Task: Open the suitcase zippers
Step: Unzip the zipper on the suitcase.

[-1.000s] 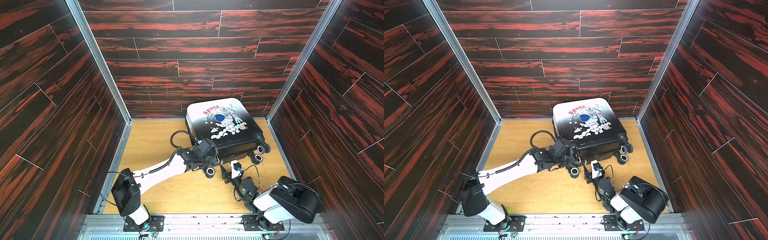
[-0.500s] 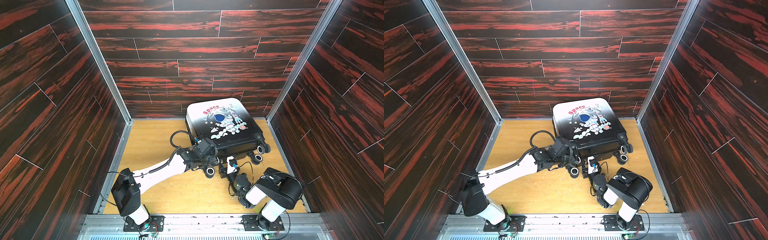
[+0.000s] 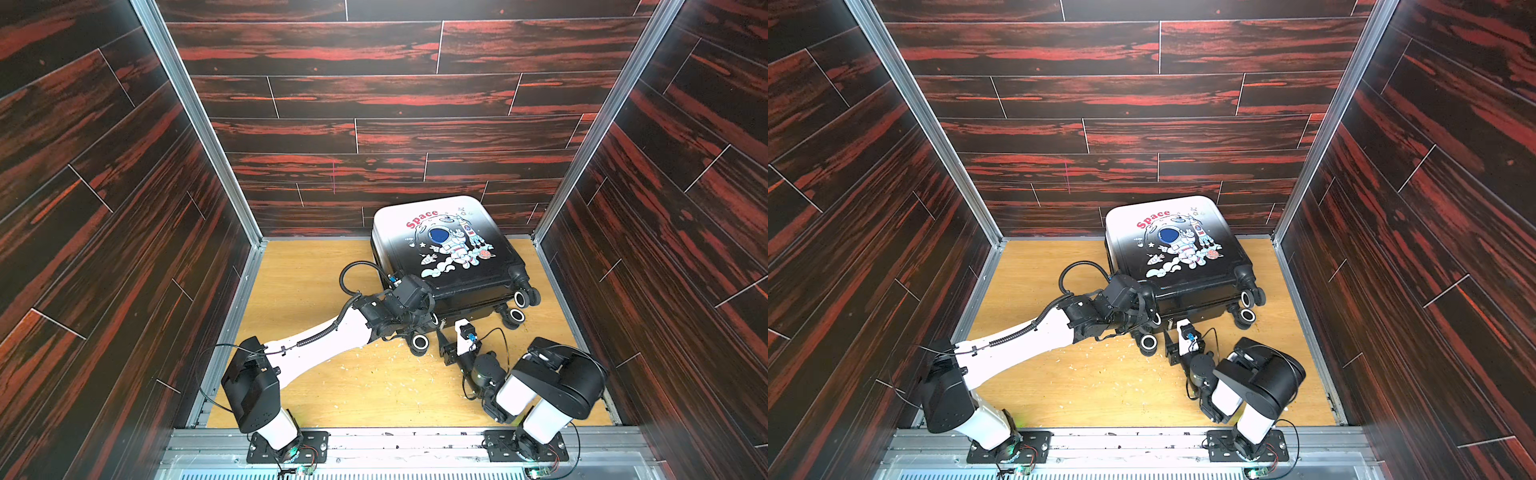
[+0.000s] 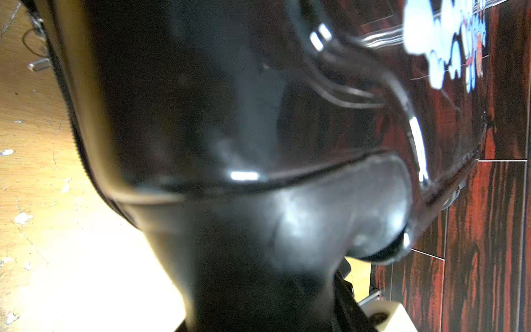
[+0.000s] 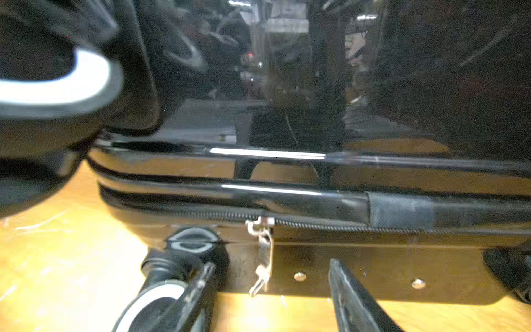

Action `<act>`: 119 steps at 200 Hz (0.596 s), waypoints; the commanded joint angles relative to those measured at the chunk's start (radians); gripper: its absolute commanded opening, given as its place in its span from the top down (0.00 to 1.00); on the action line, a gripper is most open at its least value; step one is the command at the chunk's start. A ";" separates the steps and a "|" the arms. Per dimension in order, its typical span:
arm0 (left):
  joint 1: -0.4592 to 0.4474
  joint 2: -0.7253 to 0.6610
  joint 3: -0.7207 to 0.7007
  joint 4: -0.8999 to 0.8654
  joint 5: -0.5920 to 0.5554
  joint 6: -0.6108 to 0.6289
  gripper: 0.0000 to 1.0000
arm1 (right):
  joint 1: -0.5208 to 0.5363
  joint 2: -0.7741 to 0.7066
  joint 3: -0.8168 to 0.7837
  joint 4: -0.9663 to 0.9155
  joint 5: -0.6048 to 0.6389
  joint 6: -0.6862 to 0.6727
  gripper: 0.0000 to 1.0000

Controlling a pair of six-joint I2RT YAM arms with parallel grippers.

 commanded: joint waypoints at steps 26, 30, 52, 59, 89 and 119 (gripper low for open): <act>0.013 -0.073 0.033 0.103 -0.020 0.018 1.00 | 0.005 0.025 0.030 0.001 -0.024 -0.027 0.35; 0.014 -0.073 0.033 0.103 -0.020 0.019 1.00 | 0.005 0.031 0.037 0.001 -0.023 -0.030 0.35; 0.014 -0.078 0.030 0.104 -0.024 0.018 1.00 | 0.001 0.059 0.079 0.000 -0.017 -0.056 0.35; 0.013 -0.080 0.027 0.105 -0.022 0.018 1.00 | -0.002 0.067 0.090 0.000 -0.017 -0.061 0.36; 0.014 -0.084 0.017 0.111 -0.018 0.010 1.00 | -0.029 0.094 0.129 -0.001 -0.030 -0.065 0.39; 0.013 -0.090 0.010 0.115 -0.014 0.007 1.00 | -0.047 0.119 0.144 -0.001 -0.051 -0.061 0.57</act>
